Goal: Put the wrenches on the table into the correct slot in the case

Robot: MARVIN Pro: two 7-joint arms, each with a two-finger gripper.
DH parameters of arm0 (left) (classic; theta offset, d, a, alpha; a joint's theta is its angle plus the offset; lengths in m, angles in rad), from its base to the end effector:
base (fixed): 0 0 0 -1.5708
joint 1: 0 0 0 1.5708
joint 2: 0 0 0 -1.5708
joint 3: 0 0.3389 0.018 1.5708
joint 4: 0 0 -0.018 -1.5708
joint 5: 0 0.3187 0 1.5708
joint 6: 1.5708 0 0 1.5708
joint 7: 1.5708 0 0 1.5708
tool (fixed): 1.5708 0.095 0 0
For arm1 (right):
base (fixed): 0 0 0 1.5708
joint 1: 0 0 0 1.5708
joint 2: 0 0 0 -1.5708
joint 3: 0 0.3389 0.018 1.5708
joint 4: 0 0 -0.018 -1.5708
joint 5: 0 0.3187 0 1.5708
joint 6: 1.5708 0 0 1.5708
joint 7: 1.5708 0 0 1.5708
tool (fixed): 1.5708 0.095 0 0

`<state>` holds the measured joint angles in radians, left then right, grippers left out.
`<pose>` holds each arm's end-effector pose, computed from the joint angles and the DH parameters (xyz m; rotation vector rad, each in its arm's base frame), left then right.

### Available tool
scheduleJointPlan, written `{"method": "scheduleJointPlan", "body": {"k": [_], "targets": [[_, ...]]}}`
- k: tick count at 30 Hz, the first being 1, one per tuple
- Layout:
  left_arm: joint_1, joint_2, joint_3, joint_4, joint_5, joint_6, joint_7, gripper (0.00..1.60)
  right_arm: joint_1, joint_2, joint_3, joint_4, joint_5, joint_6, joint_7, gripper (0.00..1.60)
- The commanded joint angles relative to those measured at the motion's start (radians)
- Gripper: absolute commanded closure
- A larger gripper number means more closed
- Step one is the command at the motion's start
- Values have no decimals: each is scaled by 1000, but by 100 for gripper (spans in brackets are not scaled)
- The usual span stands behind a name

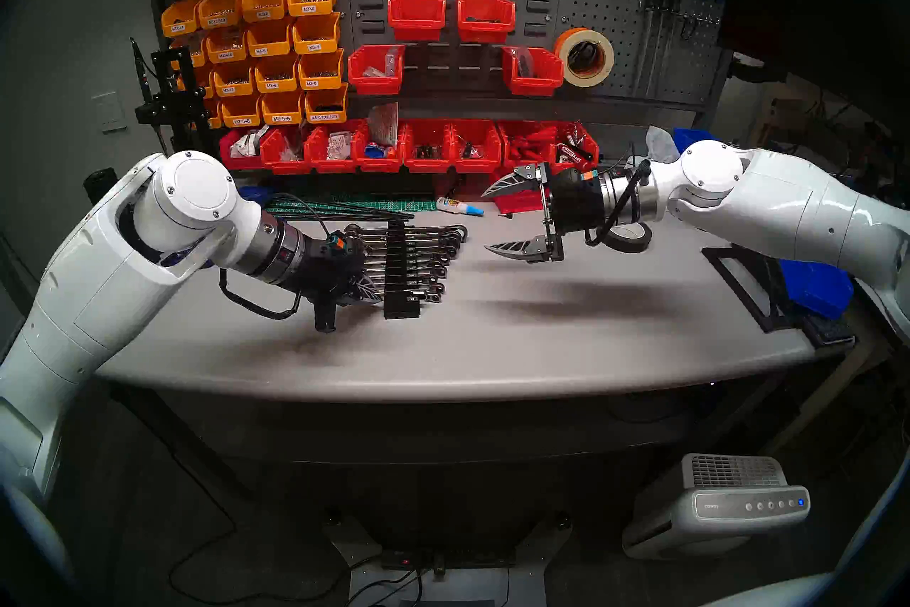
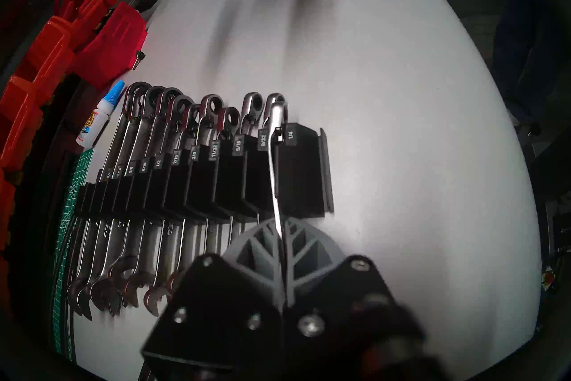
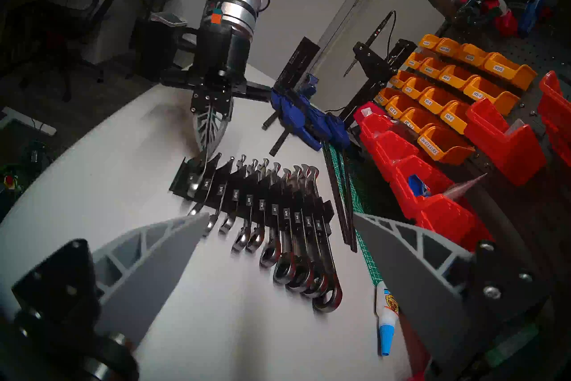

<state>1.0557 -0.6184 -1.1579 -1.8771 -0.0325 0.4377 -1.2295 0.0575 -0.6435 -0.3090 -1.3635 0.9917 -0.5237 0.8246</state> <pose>0.4193 0.0819 -0.1484 1.9270 -2.0358 1.0191 0.5216 -0.0628 -0.1014 -1.2136 -1.8889 -1.4674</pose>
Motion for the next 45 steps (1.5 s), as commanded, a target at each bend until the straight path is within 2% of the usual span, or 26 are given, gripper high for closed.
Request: {"method": "scheduleJointPlan", "body": {"k": [1,12,13,18,19,24,26,29,30,34,37,39,45], "targets": [[-52,-26,2,-2,8,-13,-9,160,26,17,24,-11,10,-6,-14,0],[-59,-18,10,4,39,-30,-33,160,26,23,23,-16,8,-9,-17,0],[-71,-15,19,11,46,-36,-57,160,25,22,23,-15,10,-11,-16,0],[-65,-17,11,10,54,-42,-50,160,25,21,23,-15,10,-13,-15,0],[-67,-18,11,11,57,-43,-54,155,25,21,23,-15,10,-13,-15,0],[-79,-22,19,14,70,-55,-74,151,26,23,23,-16,10,-14,-15,0],[-85,-24,23,12,79,-57,-83,141,26,27,23,-18,10,-16,-16,0],[-82,-26,19,8,81,-55,-80,138,27,31,23,-21,9,-18,-17,0],[-84,-28,19,8,81,-55,-84,125,28,32,23,-21,9,-18,-16,0],[-89,-35,20,7,92,-55,-85,122,29,35,22,-22,9,-17,-13,0],[-94,-41,21,10,97,-55,-92,108,27,37,21,-23,9,-18,-13,0],[-97,-45,22,9,102,-59,-94,112,27,40,22,-24,8,-21,-15,0],[-111,-59,27,10,116,-60,-107,106,28,43,21,-24,10,-21,-10,0]]}}
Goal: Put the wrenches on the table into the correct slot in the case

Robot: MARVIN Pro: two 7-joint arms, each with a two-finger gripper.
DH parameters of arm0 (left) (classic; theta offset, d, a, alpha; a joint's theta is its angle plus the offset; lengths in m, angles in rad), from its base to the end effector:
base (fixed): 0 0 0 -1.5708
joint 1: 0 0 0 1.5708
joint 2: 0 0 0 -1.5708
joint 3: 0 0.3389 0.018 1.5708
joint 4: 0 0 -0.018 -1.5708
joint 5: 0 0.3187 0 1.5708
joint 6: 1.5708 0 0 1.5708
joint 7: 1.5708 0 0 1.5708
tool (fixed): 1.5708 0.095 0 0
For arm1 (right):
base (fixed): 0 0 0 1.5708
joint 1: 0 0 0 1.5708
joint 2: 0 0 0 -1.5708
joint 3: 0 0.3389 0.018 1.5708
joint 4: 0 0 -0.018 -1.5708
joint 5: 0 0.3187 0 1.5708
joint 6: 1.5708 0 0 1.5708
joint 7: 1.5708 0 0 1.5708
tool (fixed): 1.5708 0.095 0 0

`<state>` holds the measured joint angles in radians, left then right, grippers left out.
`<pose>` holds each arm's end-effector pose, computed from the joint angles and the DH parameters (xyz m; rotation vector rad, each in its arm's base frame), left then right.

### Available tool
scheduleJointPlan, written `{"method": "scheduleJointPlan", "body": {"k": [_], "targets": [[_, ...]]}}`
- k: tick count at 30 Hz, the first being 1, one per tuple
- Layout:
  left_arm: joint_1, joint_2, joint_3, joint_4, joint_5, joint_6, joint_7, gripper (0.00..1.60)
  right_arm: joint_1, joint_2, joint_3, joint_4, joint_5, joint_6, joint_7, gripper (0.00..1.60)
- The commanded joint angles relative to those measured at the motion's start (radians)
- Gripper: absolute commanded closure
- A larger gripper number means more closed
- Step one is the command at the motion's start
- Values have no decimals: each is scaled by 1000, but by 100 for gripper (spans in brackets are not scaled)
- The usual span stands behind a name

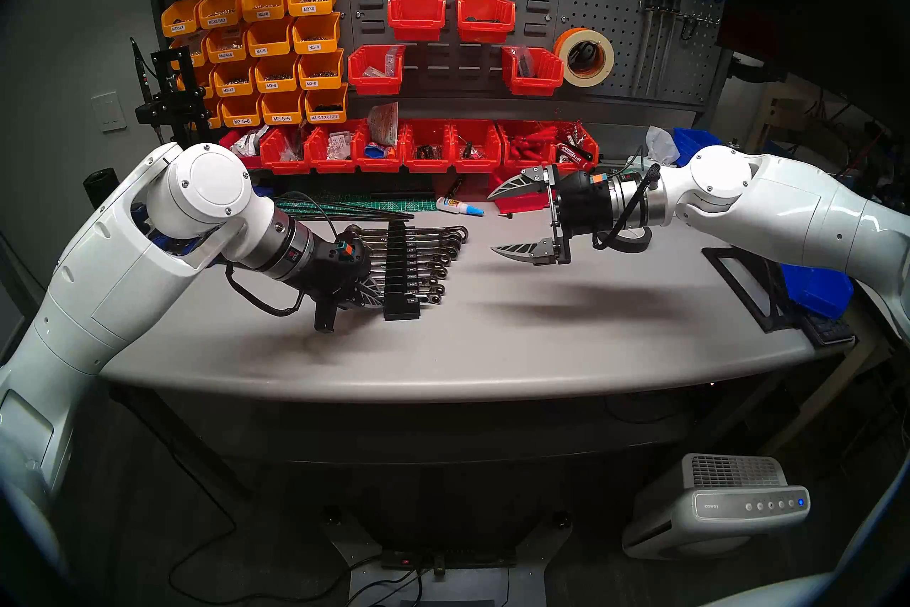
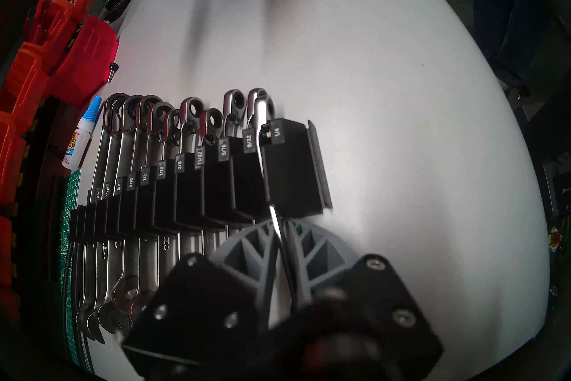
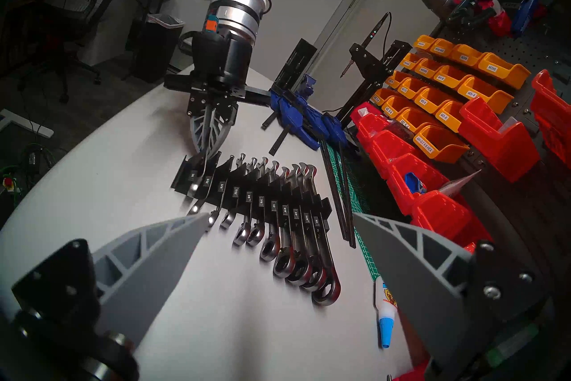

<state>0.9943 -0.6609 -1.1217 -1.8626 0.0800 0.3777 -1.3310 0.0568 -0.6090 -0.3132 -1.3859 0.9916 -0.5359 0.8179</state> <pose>0.4262 0.0713 -0.1449 1.8485 -2.1981 0.9504 0.5143 -0.0734 -0.1029 -1.2187 -1.8745 -1.4850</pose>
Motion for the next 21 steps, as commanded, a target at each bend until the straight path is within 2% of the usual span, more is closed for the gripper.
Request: {"method": "scheduleJointPlan", "body": {"k": [1,4,6,12,21], "targets": [[-49,-17,-10,-5,6,-1,-6,105,29,10,25,-2,9,-9,-3,0],[-50,-20,-11,-4,9,-2,-11,92,29,14,26,-4,9,-11,-5,0],[-50,-22,-12,-3,16,-3,-10,100,30,16,25,-4,8,-11,-3,0],[-52,-27,-12,1,25,-8,-20,98,29,17,25,-3,11,-13,1,0],[-59,-38,-17,12,38,-13,-26,82,28,21,24,-4,10,-17,-2,0]]}}
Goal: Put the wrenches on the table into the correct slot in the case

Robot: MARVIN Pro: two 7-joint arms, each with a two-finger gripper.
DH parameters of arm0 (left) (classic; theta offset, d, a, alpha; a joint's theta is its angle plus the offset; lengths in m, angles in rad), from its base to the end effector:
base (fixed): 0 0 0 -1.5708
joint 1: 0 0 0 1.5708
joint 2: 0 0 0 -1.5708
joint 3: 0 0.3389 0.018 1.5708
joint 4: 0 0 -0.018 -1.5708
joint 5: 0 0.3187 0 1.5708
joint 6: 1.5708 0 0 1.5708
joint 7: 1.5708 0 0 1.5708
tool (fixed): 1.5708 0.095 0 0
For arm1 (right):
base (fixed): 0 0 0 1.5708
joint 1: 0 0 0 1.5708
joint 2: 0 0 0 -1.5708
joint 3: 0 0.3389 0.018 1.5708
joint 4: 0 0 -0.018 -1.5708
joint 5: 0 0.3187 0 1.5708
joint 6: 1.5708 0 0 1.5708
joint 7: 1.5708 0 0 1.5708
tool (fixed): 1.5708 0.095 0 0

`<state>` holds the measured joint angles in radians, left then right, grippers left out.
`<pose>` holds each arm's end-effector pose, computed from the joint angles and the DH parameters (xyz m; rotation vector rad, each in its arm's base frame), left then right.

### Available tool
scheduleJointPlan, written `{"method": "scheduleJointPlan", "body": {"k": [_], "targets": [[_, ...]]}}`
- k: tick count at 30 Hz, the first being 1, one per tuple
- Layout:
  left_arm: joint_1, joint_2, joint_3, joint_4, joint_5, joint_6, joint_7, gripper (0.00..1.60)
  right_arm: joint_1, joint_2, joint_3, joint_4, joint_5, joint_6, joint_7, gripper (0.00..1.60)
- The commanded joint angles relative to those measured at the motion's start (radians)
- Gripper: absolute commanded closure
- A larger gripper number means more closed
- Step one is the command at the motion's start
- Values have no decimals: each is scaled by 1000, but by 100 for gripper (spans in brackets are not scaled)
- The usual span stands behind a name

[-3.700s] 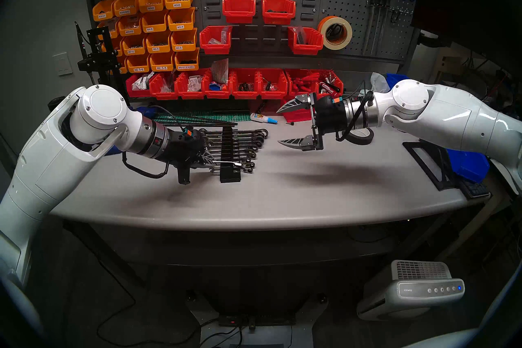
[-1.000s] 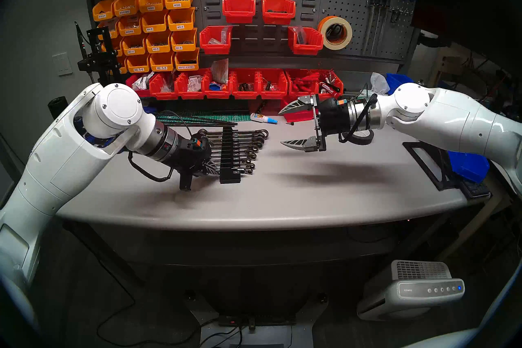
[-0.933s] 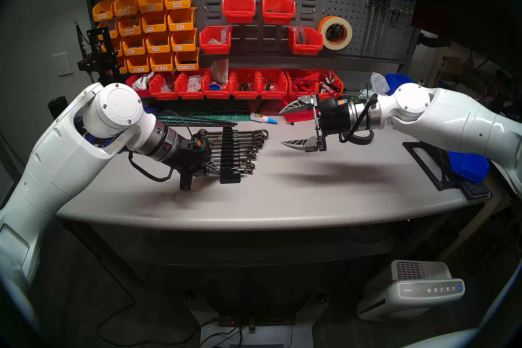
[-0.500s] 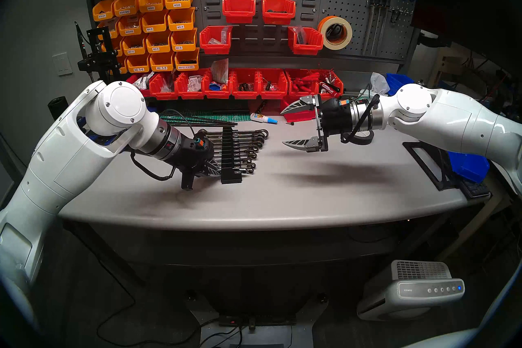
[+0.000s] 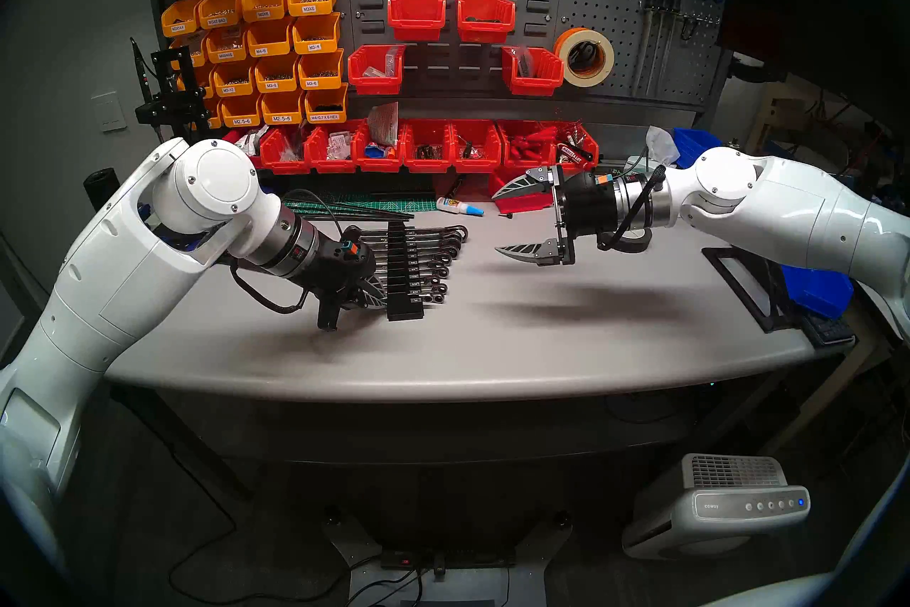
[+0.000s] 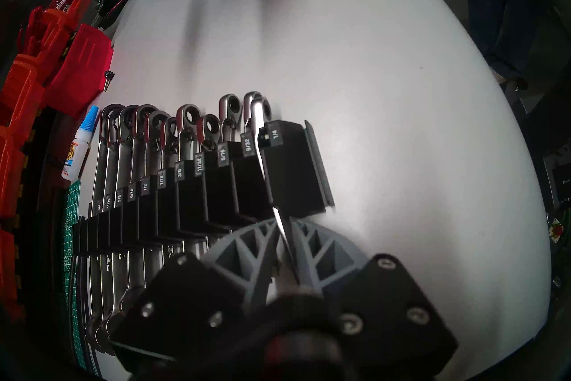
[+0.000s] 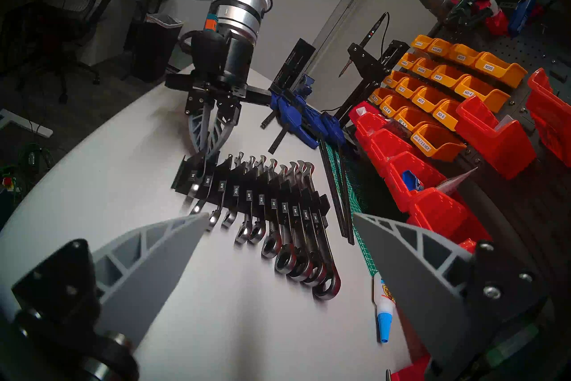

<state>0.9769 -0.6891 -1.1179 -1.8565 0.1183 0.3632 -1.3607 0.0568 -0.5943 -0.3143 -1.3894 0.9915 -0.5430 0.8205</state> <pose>0.4299 0.0647 -0.1431 1.8228 -2.2377 0.9427 0.5119 -0.0796 -0.1032 -1.2219 -1.8716 -1.4917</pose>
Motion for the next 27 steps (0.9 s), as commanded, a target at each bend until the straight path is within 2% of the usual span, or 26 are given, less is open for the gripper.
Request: {"method": "scheduleJointPlan", "body": {"k": [1,23,27], "targets": [[-46,-9,-18,6,1,-3,-2,82,27,7,25,-1,10,-10,-6,0],[-43,3,-58,-5,-22,12,-30,82,28,5,25,5,12,-18,0,0],[-29,27,-62,-10,-26,10,-41,82,29,6,25,3,9,-17,-4,0]]}}
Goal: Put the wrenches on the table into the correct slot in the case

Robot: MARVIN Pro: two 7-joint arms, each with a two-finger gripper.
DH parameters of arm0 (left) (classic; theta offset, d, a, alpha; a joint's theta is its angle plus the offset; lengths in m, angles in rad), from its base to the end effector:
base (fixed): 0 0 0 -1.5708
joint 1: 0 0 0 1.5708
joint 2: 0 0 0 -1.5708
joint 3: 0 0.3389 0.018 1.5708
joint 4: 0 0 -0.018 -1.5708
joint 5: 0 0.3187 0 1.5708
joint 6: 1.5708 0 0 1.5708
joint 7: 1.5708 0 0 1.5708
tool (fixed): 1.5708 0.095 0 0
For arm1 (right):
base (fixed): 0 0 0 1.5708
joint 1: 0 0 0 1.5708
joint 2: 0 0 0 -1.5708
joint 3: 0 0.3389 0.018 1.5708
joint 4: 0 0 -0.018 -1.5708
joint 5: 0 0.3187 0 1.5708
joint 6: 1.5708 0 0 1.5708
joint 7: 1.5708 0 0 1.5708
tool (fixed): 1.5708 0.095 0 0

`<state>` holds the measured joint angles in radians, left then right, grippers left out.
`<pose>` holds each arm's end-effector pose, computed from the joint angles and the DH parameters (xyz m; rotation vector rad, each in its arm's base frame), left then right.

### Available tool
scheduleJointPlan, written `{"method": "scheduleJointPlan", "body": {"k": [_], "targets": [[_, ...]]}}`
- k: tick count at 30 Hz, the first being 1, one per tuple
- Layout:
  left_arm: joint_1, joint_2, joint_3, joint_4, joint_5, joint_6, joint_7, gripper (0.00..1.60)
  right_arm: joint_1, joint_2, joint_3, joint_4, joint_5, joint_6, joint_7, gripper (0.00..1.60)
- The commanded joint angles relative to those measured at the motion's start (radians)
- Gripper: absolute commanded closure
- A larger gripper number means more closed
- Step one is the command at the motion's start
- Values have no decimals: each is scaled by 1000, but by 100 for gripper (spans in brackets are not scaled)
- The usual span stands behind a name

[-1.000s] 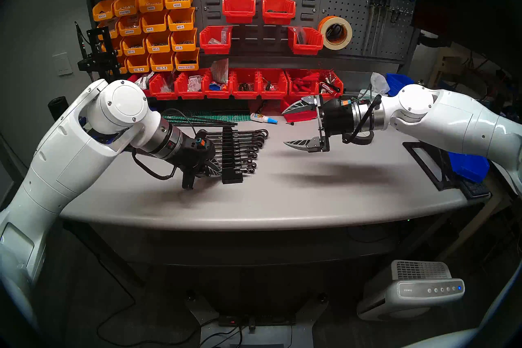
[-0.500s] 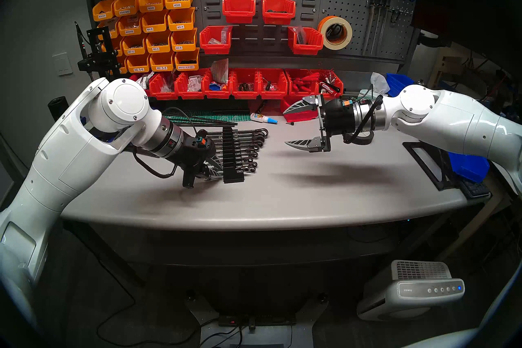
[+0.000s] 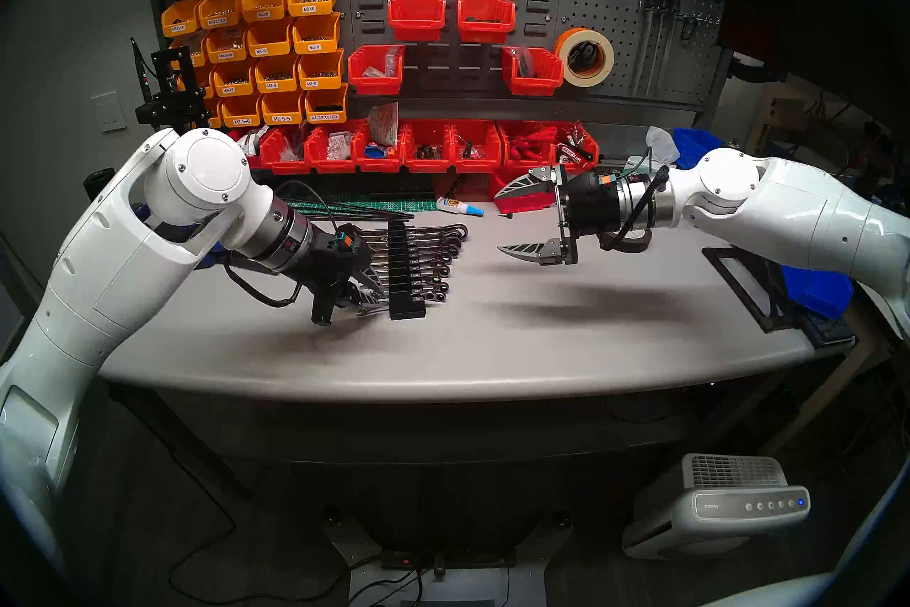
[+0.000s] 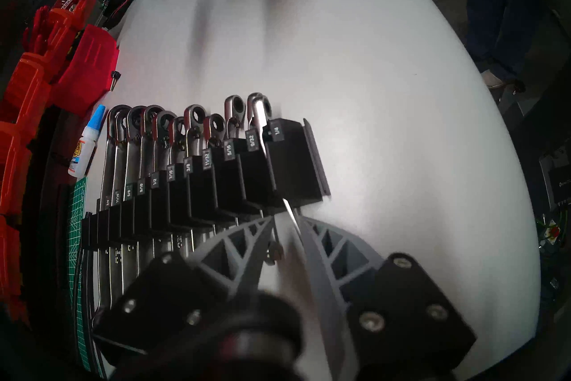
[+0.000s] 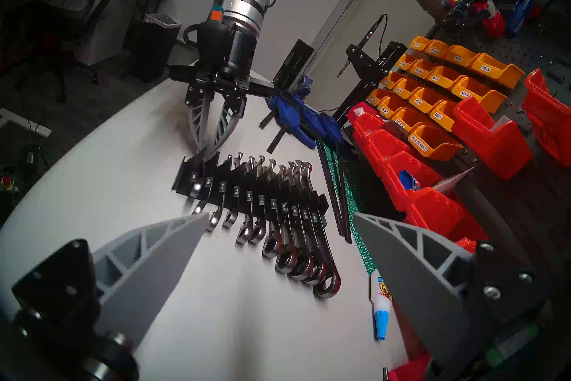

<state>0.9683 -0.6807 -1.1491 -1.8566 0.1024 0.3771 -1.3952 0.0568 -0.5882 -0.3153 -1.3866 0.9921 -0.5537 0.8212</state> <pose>0.4291 0.0725 -0.1303 1.8341 -2.2155 0.9409 0.5115 -0.0834 -0.1031 -1.2189 -1.8709 -1.5015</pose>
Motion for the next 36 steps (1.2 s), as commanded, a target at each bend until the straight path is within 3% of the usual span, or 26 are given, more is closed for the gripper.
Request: {"method": "scheduleJointPlan", "body": {"k": [1,21,36], "targets": [[-16,25,-31,-11,-13,-6,-10,82,30,0,26,0,8,-6,-4,0],[7,65,-40,4,-18,-29,-29,83,31,-5,28,8,12,-7,-4,0],[27,75,-34,11,-23,-44,-14,96,31,5,26,-3,9,-4,-9,0]]}}
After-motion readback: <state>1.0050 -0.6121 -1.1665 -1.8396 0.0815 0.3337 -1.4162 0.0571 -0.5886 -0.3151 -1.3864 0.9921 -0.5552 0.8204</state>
